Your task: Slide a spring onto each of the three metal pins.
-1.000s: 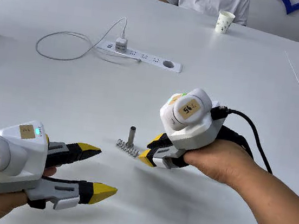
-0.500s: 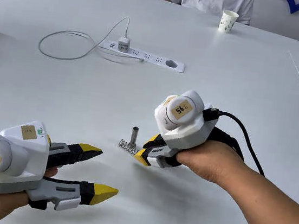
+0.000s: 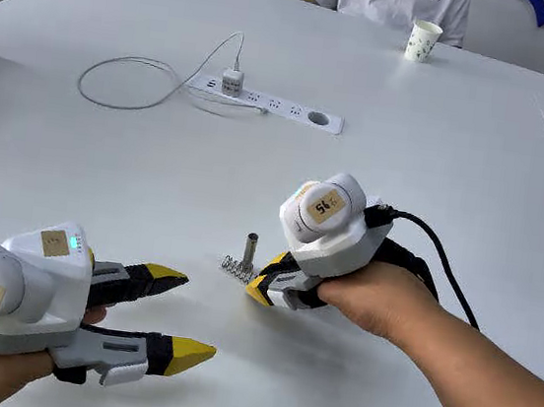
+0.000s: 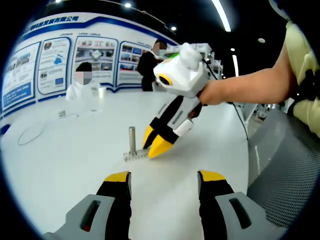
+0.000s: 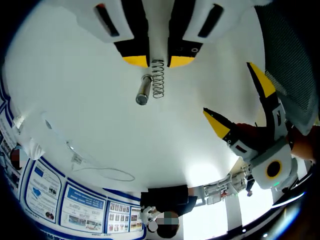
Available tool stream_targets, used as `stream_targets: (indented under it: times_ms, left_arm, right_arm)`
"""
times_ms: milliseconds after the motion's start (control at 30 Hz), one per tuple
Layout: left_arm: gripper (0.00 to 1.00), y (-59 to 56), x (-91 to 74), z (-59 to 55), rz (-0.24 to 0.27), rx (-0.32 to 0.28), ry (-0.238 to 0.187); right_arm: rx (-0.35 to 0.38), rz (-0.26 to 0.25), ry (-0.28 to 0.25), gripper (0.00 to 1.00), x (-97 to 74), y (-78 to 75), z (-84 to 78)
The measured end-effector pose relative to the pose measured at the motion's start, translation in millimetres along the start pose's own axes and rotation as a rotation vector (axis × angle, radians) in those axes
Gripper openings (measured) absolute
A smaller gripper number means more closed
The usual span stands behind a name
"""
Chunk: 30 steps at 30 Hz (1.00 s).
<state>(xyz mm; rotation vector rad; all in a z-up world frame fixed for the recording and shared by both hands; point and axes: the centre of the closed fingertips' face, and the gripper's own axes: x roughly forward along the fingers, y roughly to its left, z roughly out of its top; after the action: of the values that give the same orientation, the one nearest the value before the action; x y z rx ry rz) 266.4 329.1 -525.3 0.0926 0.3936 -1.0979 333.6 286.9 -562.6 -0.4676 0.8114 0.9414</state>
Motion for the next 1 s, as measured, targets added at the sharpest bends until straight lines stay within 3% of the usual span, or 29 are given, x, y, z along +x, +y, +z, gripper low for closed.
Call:
stream_targets:
  times_ms: [1000]
  left_arm:
    - [0.54, 1.4, 1.1, -1.8, 0.005, -0.006, 0.003]
  right_arm:
    - [0.004, 0.002, 0.017, 0.12, 3.2, -0.2, -4.4]
